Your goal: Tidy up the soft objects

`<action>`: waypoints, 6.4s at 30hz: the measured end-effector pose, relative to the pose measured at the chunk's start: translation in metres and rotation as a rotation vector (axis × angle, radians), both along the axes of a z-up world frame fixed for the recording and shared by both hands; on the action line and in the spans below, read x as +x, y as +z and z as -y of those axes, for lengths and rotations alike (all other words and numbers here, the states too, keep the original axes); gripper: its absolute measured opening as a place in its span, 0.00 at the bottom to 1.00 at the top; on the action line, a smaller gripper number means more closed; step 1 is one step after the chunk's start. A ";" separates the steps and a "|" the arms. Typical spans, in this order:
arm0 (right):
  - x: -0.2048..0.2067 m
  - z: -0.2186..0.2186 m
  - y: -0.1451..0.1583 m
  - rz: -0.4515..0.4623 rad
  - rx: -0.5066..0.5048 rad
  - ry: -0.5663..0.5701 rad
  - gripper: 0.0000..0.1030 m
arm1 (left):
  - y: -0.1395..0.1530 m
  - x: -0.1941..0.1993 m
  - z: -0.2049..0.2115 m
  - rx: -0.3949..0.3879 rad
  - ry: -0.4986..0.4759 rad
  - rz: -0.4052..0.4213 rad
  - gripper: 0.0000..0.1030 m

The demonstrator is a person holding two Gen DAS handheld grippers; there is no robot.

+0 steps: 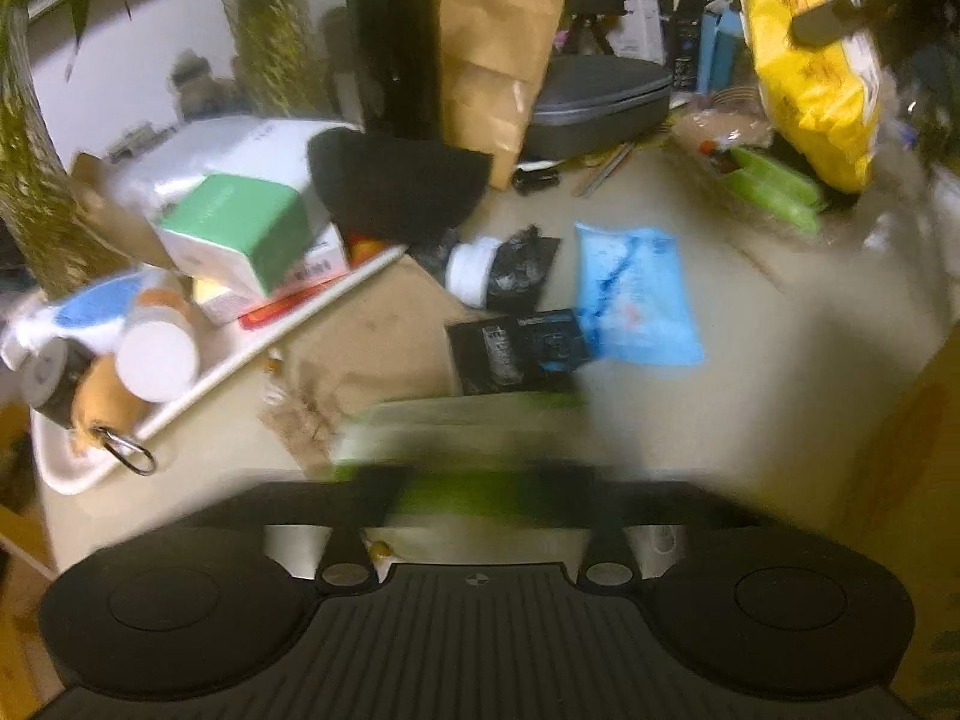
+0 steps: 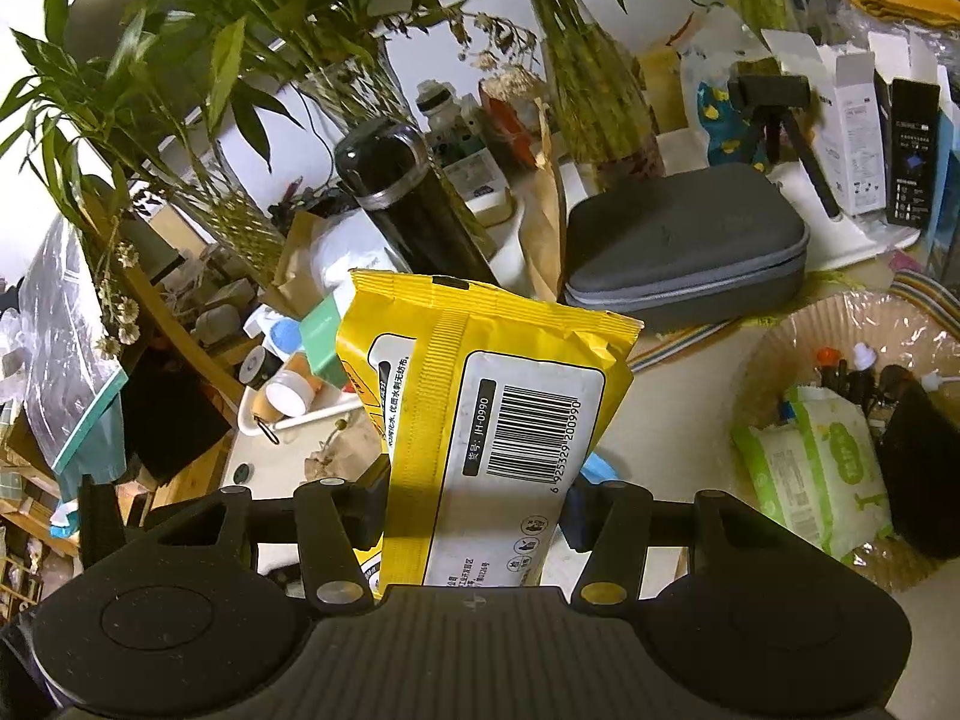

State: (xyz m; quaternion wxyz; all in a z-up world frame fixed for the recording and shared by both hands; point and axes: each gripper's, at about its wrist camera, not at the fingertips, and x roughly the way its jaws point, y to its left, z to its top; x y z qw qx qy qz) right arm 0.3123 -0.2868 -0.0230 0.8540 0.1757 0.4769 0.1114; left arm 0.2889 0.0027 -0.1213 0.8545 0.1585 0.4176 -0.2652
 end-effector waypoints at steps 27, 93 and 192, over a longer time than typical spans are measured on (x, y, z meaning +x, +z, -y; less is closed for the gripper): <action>0.003 -0.007 0.003 0.008 0.029 0.036 0.55 | -0.016 0.062 -0.058 -0.266 0.631 -0.351 0.68; -0.075 -0.054 0.076 -0.049 -0.022 0.383 0.55 | 0.144 -0.032 -0.059 -0.286 0.534 -0.069 0.46; -0.060 -0.011 0.010 0.034 0.126 0.229 0.93 | -0.036 0.076 -0.016 -0.045 0.302 -0.311 0.56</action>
